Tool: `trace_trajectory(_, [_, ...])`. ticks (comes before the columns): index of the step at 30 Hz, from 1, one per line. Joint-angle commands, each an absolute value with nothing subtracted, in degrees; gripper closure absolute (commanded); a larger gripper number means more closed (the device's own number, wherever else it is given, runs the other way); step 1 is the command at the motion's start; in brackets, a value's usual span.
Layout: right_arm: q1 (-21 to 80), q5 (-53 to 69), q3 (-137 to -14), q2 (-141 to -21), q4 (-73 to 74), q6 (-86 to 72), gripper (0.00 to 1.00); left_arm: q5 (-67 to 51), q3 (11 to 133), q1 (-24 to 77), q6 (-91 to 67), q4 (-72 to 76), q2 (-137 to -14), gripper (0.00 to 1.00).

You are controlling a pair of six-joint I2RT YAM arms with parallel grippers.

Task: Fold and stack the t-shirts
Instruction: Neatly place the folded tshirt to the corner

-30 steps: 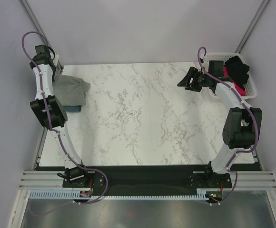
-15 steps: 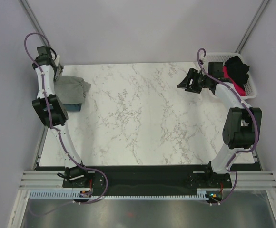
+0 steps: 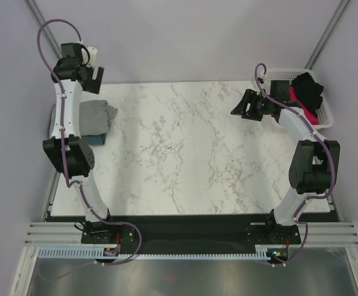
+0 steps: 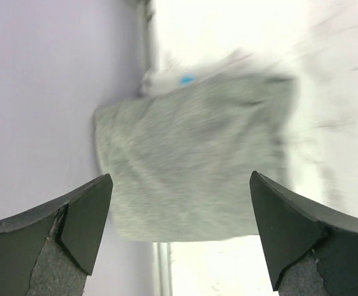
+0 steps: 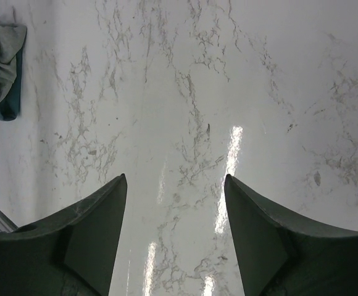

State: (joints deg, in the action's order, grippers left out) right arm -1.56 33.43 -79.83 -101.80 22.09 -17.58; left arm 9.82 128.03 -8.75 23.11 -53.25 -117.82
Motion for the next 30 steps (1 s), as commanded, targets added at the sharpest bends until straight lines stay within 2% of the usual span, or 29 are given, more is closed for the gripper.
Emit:
trace_trajectory(1, [-1.8,31.0,-81.0,-97.5,22.3,-15.2,0.27,3.8,126.2,-3.2,16.0,-52.9,-108.4,0.00])
trace_trajectory(4, [-2.5,27.8,-81.6,-95.6,22.8,-14.3,0.22,0.3,124.0,-0.7,7.6,-52.2,-105.6,0.00])
trace_trajectory(7, [-3.8,24.5,-82.6,-93.8,23.6,-13.4,0.02,-5.7,122.4,1.8,3.4,-51.8,-102.6,0.00])
trace_trajectory(11, [-4.3,15.3,-87.1,-92.7,25.6,-14.1,0.02,-19.5,119.5,1.8,2.7,-51.2,-98.8,0.00])
trace_trajectory(13, [-4.5,9.7,-88.1,-91.4,26.2,-14.0,0.02,-27.6,114.1,1.8,4.5,-47.7,-95.5,0.00])
trace_trajectory(15, [-4.5,6.5,-88.2,-90.4,27.2,-14.1,0.02,-28.7,110.1,1.8,1.7,-39.2,-93.9,0.00])
trace_trajectory(20, [-4.5,1.9,-89.3,-88.9,31.0,-14.0,0.02,-28.4,114.1,1.6,-9.1,-34.5,-96.2,0.01])
trace_trajectory(23, [-4.4,1.9,-89.9,-89.6,31.0,-16.0,0.02,-27.9,110.7,3.2,-3.5,-33.7,-95.0,0.00])
trace_trajectory(30, [-4.5,0.4,-92.2,-91.9,32.1,-17.1,0.02,-22.6,110.0,4.7,-2.5,-34.8,-96.0,0.00])
